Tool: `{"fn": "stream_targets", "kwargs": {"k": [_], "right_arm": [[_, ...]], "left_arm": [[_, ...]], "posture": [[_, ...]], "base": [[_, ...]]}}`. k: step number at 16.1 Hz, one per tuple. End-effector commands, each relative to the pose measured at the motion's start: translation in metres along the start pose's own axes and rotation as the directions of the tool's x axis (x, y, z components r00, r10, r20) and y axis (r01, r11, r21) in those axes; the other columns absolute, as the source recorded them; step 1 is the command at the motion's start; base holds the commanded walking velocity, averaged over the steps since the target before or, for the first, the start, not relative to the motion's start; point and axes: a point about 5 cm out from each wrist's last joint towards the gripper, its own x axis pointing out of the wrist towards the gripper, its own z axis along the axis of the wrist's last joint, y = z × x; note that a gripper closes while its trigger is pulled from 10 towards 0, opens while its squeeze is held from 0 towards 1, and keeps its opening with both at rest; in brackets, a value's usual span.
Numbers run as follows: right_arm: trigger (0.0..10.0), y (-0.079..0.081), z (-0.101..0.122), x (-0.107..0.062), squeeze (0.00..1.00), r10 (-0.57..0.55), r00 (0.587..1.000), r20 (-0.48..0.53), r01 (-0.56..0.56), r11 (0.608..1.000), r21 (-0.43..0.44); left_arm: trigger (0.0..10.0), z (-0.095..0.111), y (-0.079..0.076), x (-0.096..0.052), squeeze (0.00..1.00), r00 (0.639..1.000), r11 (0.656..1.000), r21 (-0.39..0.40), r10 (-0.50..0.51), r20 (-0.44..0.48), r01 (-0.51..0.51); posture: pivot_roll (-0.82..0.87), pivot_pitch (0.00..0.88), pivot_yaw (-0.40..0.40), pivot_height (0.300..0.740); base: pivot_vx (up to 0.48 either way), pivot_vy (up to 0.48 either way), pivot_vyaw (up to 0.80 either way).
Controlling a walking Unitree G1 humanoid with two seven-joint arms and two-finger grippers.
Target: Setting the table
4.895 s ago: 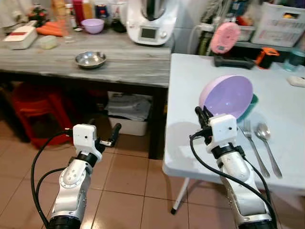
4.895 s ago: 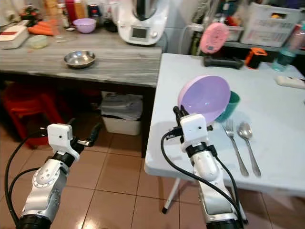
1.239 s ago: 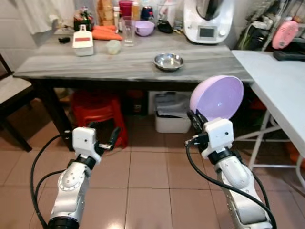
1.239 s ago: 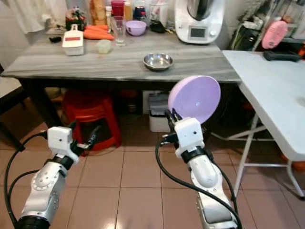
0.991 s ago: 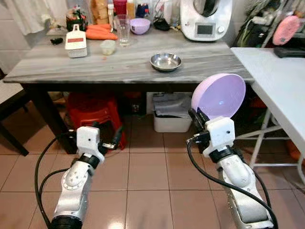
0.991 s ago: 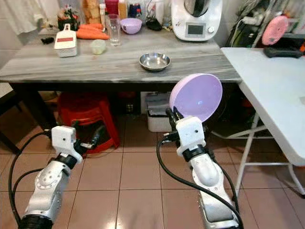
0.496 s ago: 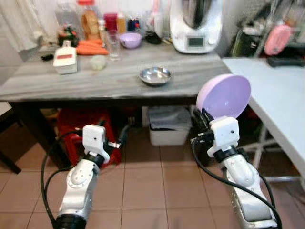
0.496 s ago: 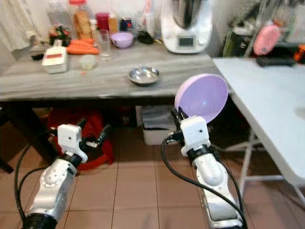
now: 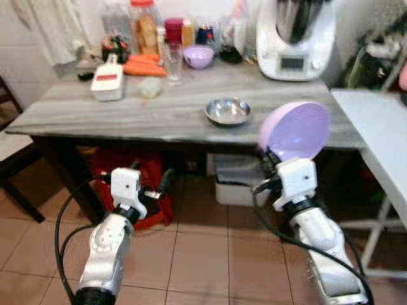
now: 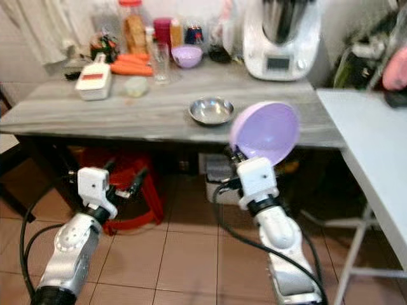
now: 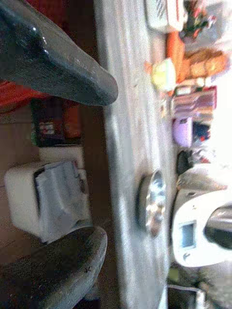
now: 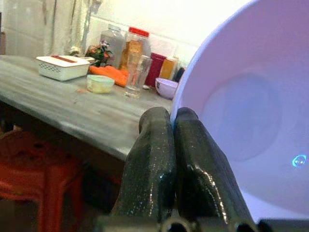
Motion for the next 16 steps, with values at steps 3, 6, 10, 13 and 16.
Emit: {"fn": "stream_targets", "kwargs": {"k": [3, 6, 10, 13, 16], "right_arm": [[10.0, 0.005, 0.0078, 0.0028, 0.0, 0.018, 0.999, 0.035, -0.018, 1.0, 0.0], [10.0, 0.0036, 0.0082, 0.0022, 0.0, 0.01, 0.999, 0.035, -0.01, 1.0, -0.001], [10.0, 0.0015, 0.0061, 0.0018, 0.0, -0.007, 1.0, 0.021, 0.007, 1.0, 0.005], [10.0, 0.0016, 0.0062, 0.0021, 0.0, -0.004, 1.0, 0.022, 0.004, 1.0, 0.004], [10.0, 0.002, 0.0063, 0.0026, 0.0, 0.0, 1.0, 0.023, 0.0, 1.0, 0.001]], "left_arm": [[10.0, 0.003, 0.0048, 0.0008, 0.0, 1.0, 1.0, 0.017, 0.003, 0.003, -0.003], [10.0, 0.0029, 0.0029, 0.0015, 0.0, 1.0, 1.0, 0.014, -0.003, 0.004, 0.003], [10.0, 0.0025, 0.0013, 0.0018, 0.0, 1.0, 1.0, 0.009, -0.008, 0.005, 0.008], [10.0, 0.0017, 0.0004, 0.001, 0.0, 1.0, 1.0, 0.008, -0.011, 0.002, 0.011], [10.0, 0.0017, -0.0001, 0.0012, 0.0, 1.0, 1.0, 0.007, -0.013, 0.003, 0.013]], "posture": [[-0.01, 0.0, -0.005, 0.74], [-0.02, 0.0, -0.004, 0.74], [-0.02, 0.0, -0.009, 0.74], [-0.02, 0.0, -0.01, 0.74], [-0.02, 0.0, -0.012, 0.74]], "base": [[0.336, 0.0, 0.16], [0.335, 0.0, 0.65], [0.333, 0.0, 0.0], [0.331, 0.0, 0.0], [0.331, 0.0, 0.0]]}}
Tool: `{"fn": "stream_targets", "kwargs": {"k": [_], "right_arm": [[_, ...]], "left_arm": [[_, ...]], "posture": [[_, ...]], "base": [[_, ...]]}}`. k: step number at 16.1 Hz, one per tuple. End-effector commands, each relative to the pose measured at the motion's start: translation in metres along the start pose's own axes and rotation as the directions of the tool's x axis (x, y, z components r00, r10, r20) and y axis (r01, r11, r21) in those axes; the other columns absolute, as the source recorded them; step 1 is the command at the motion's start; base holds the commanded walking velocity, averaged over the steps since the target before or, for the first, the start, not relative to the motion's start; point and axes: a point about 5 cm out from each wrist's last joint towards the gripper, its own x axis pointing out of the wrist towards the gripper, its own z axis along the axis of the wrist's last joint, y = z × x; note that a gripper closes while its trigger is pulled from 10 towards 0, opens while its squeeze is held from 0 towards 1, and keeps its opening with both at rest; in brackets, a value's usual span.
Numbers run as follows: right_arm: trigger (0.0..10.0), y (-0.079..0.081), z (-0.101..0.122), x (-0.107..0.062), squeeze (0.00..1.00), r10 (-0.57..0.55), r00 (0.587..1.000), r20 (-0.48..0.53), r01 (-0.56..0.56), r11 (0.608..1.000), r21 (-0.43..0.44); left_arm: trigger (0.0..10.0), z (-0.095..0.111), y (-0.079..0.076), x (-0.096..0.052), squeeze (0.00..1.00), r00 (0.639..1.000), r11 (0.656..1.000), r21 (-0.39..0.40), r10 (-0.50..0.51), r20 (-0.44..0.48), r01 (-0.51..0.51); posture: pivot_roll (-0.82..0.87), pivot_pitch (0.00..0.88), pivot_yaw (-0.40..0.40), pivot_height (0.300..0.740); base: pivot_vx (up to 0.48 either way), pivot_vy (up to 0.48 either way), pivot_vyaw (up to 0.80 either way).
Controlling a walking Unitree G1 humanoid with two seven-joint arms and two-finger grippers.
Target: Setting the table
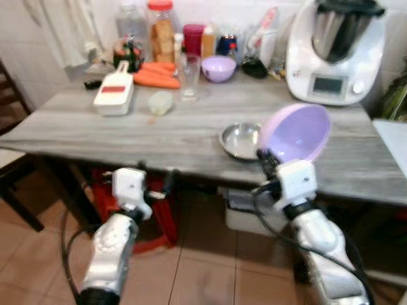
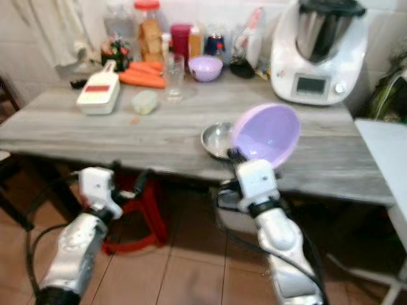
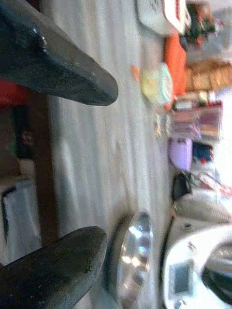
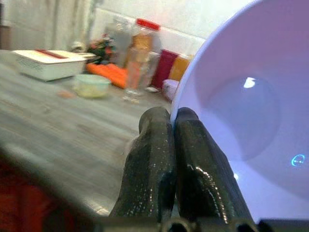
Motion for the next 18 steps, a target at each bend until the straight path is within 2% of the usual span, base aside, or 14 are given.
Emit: {"fn": "stream_targets", "kwargs": {"k": [1, 10, 13, 15, 18], "right_arm": [[10.0, 0.005, 0.009, 0.005, 0.0, 0.018, 0.999, 0.042, -0.018, 1.0, 0.005], [10.0, 0.004, 0.007, 0.006, 0.0, 0.007, 1.0, 0.025, -0.007, 1.0, 0.005], [10.0, 0.002, 0.005, 0.009, 0.0, 0.018, 1.0, 0.016, -0.018, 1.0, -0.005], [10.0, -0.002, 0.004, 0.014, 0.0, 0.04, 0.999, -0.001, -0.04, 0.999, -0.01], [10.0, -0.002, 0.003, 0.029, 0.0, 0.128, 0.991, -0.023, -0.129, 0.991, -0.042]], "left_arm": [[10.0, 0.003, 0.009, -0.002, 0.0, 1.0, 1.0, 0.023, 0.016, 0.005, -0.016], [10.0, 0.004, 0.003, -0.006, 0.0, 1.0, 1.0, 0.014, -0.025, 0.009, 0.025], [10.0, 0.007, -0.003, -0.01, 0.0, 0.995, 0.995, -0.017, -0.098, 0.021, 0.099], [10.0, 0.008, -0.006, -0.015, 0.0, 0.988, 0.988, -0.005, -0.151, 0.02, 0.151], [10.0, 0.008, -0.01, -0.025, 0.0, 0.968, 0.968, 0.01, -0.249, 0.001, 0.249]], "posture": [[-0.02, 0.0, -0.012, 0.74], [-0.01, 0.0, -0.017, 0.74], [-0.01, 0.0, -0.024, 0.74], [-0.01, 0.0, -0.027, 0.74], [-0.01, 0.0, -0.033, 0.74]], "base": [[0.33, 0.0, 0.0], [0.33, 0.0, 0.0], [0.082, 0.0, 0.0], [0.0, 0.0, 0.0], [0.0, 0.0, 0.0]]}}
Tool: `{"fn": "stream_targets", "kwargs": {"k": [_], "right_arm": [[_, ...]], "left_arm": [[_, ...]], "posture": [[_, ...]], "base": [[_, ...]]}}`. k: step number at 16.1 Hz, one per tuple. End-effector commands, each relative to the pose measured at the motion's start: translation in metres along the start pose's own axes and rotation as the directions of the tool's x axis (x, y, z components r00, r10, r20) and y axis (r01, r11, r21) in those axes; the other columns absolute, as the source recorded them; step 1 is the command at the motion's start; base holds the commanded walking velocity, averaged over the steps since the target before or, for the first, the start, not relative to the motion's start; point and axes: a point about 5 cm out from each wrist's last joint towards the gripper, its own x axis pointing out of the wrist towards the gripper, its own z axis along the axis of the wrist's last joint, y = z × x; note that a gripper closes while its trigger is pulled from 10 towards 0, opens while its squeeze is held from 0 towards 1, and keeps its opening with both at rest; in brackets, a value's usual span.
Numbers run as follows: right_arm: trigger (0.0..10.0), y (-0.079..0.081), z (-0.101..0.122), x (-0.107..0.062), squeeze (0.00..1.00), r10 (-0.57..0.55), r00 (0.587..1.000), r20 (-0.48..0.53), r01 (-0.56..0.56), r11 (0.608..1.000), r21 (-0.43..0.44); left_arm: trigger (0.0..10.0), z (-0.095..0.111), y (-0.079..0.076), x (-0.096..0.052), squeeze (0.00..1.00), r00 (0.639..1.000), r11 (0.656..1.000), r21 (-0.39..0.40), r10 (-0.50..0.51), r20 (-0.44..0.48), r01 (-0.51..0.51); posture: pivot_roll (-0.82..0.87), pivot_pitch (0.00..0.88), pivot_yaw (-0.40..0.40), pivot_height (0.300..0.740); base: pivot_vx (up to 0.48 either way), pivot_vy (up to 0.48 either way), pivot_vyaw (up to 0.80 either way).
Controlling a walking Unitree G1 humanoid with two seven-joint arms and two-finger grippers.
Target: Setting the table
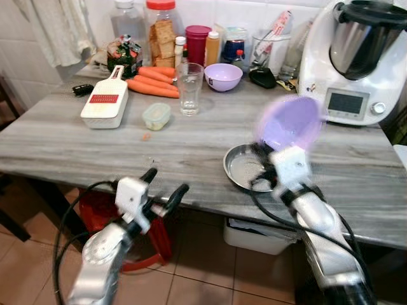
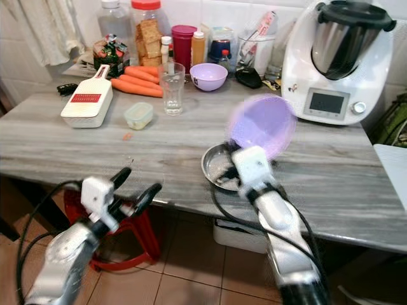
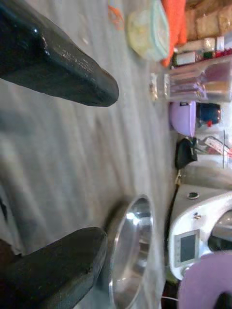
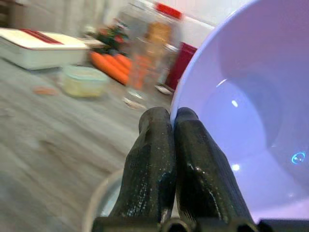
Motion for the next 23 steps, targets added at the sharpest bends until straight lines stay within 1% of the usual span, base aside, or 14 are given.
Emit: {"fn": "stream_targets", "kwargs": {"k": [1, 2, 4, 5, 7, 9, 10, 12, 14, 16, 18, 19, 20, 23], "right_arm": [[10.0, 0.001, -0.002, 0.011, 0.0, 0.079, 0.996, -0.036, -0.081, 0.996, -0.044], [10.0, 0.004, -0.004, 0.018, 0.0, 0.151, 0.987, -0.059, -0.155, 0.986, -0.064], [10.0, 0.007, -0.007, 0.029, 0.0, 0.249, 0.964, -0.09, -0.257, 0.96, -0.106], [10.0, 0.007, -0.008, 0.031, 0.0, 0.268, 0.959, -0.096, -0.278, 0.955, -0.109], [10.0, 0.008, -0.01, 0.043, 0.0, 0.383, 0.915, -0.124, -0.397, 0.91, -0.121], [10.0, 0.007, -0.011, 0.05, 0.0, 0.434, 0.888, -0.154, -0.453, 0.882, -0.127], [10.0, 0.008, -0.012, 0.055, 0.0, 0.491, 0.855, -0.165, -0.513, 0.849, -0.13], [10.0, 0.012, -0.013, 0.057, 0.0, 0.532, 0.83, -0.168, -0.553, 0.825, -0.118], [10.0, 0.018, -0.021, 0.055, 0.0, 0.605, 0.773, -0.191, -0.629, 0.771, -0.101], [10.0, 0.022, -0.029, 0.052, 0.0, 0.64, 0.736, -0.221, -0.672, 0.729, -0.128], [10.0, 0.024, -0.034, 0.049, 0.0, 0.653, 0.715, -0.25, -0.696, 0.699, -0.163], [10.0, 0.023, -0.036, 0.049, 0.36, 0.644, 0.72, -0.258, -0.691, 0.701, -0.179], [10.0, 0.021, -0.037, 0.049, 0.62, 0.634, 0.726, -0.266, -0.685, 0.702, -0.197], [10.0, 0.014, -0.04, 0.05, 0.61, 0.589, 0.753, -0.294, -0.656, 0.713, -0.25]], "left_arm": [[10.0, 0.004, -0.005, 0.0, 0.0, 0.999, 0.999, 0.023, -0.049, 0.008, 0.049], [10.0, 0.004, -0.006, -0.002, 0.0, 0.998, 0.998, 0.029, -0.059, 0.005, 0.059], [10.0, 0.005, -0.008, -0.003, 0.0, 0.997, 0.997, 0.021, -0.075, 0.011, 0.075], [10.0, 0.005, -0.009, -0.002, 0.0, 0.997, 0.997, 0.02, -0.08, 0.013, 0.079], [10.0, 0.007, -0.01, -0.003, 0.0, 0.995, 0.995, 0.021, -0.097, 0.018, 0.097], [10.0, 0.008, -0.011, -0.002, 0.0, 0.995, 0.995, 0.023, -0.099, 0.019, 0.099], [10.0, 0.009, -0.011, -0.003, 0.0, 0.995, 0.994, 0.024, -0.102, 0.019, 0.102], [10.0, 0.01, -0.012, -0.003, 0.0, 0.994, 0.994, 0.027, -0.109, 0.018, 0.109], [10.0, 0.011, -0.014, -0.003, 0.0, 0.992, 0.992, 0.035, -0.122, 0.014, 0.122], [10.0, 0.011, -0.014, -0.004, 0.0, 0.993, 0.992, 0.037, -0.12, 0.013, 0.12], [10.0, 0.012, -0.014, -0.004, 0.0, 0.993, 0.992, 0.037, -0.118, 0.012, 0.117], [10.0, 0.012, -0.014, -0.004, 0.0, 0.993, 0.993, 0.035, -0.117, 0.012, 0.116], [10.0, 0.012, -0.015, -0.004, 0.0, 0.993, 0.993, 0.033, -0.117, 0.011, 0.116], [10.0, 0.012, -0.016, -0.003, 0.0, 0.993, 0.993, 0.03, -0.115, 0.009, 0.115]], "posture": [[-0.01, 0.0, -0.036, 0.74], [-0.01, 0.0, -0.038, 0.74], [0.0, 0.0, -0.043, 0.74], [0.0, 0.0, -0.045, 0.74], [0.0, 0.0, -0.046, 0.74], [0.01, 0.0, -0.043, 0.74], [0.02, 0.0, -0.041, 0.74], [0.02, 0.0, -0.039, 0.74], [0.03, 0.0, -0.041, 0.74], [0.04, 0.0, -0.042, 0.74], [0.04, 0.0, -0.041, 0.74], [0.04, 0.0, -0.04, 0.74], [0.04, 0.0, -0.04, 0.74], [0.04, 0.0, -0.038, 0.74]], "base": [[0.0, 0.0, 0.0], [0.0, 0.0, 0.0], [0.0, 0.0, 0.0], [0.0, 0.0, 0.0], [0.0, 0.0, 0.0], [0.0, 0.0, 0.0], [0.0, 0.0, 0.0], [0.0, 0.0, 0.0], [0.0, 0.0, 0.0], [0.0, 0.0, 0.0], [0.0, 0.0, 0.0], [0.0, 0.0, 0.0], [0.0, 0.0, 0.0], [0.0, 0.0, 0.0]]}}
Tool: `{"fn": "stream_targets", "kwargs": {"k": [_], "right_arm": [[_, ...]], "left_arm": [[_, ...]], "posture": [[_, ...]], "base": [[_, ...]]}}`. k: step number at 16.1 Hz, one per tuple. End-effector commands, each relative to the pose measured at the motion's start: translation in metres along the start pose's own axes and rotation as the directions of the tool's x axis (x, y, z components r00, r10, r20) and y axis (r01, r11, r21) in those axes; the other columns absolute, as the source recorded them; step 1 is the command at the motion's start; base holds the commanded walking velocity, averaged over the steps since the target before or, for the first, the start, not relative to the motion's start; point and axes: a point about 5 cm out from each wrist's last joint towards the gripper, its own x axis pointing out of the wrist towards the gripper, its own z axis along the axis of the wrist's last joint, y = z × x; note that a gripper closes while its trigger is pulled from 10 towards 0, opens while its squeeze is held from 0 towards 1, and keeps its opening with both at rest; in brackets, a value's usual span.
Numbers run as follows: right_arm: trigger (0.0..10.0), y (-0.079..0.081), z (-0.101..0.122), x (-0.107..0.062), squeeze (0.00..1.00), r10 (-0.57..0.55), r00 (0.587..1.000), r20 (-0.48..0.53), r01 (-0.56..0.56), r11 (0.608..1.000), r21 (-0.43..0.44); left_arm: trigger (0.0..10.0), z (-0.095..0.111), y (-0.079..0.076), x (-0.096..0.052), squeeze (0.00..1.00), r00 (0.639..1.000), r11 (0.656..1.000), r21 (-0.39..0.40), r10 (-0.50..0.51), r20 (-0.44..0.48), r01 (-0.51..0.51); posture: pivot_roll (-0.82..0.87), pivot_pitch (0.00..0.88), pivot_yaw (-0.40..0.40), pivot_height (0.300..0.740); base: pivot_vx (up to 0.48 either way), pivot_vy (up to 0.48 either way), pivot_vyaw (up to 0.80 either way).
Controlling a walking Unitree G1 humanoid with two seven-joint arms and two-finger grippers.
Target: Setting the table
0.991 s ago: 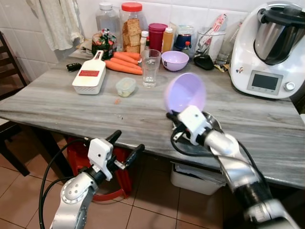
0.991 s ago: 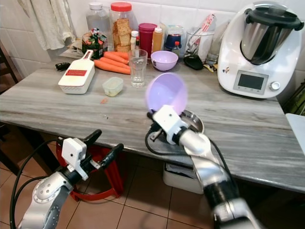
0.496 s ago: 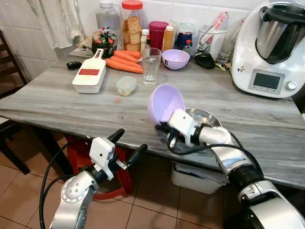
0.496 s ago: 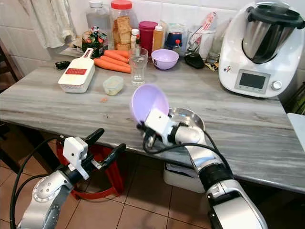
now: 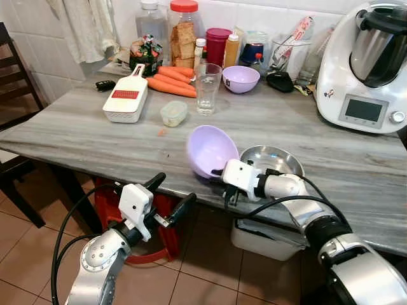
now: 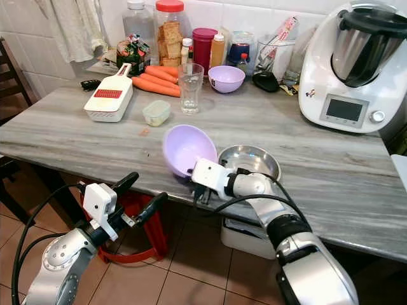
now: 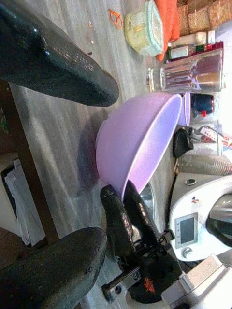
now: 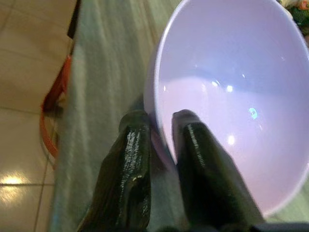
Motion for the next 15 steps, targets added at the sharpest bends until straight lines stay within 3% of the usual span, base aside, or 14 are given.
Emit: {"fn": "stream_targets", "kwargs": {"k": [1, 6, 15], "right_arm": [[10.0, -0.01, 0.001, -0.003, 0.61, -0.028, 0.999, -0.02, 0.027, 0.999, -0.044], [10.0, -0.021, -0.005, -0.01, 0.61, -0.111, 0.992, -0.067, 0.105, 0.99, -0.09], [10.0, -0.029, -0.016, -0.013, 0.58, -0.23, 0.958, -0.173, 0.217, 0.972, -0.089]], "left_arm": [[10.0, 0.003, -0.002, 0.003, 0.0, 1.0, 1.0, 0.008, -0.01, 0.004, 0.01], [10.0, 0.003, -0.002, 0.004, 0.0, 1.0, 1.0, 0.008, -0.013, 0.004, 0.012], [10.0, 0.002, -0.001, 0.008, 0.0, 1.0, 1.0, 0.006, -0.006, 0.004, 0.006]], "posture": [[0.04, 0.0, -0.038, 0.74], [0.04, 0.0, -0.037, 0.74], [0.04, 0.0, -0.037, 0.74]], "base": [[0.0, 0.0, 0.0], [0.0, 0.0, 0.0], [0.0, 0.0, 0.0]]}}
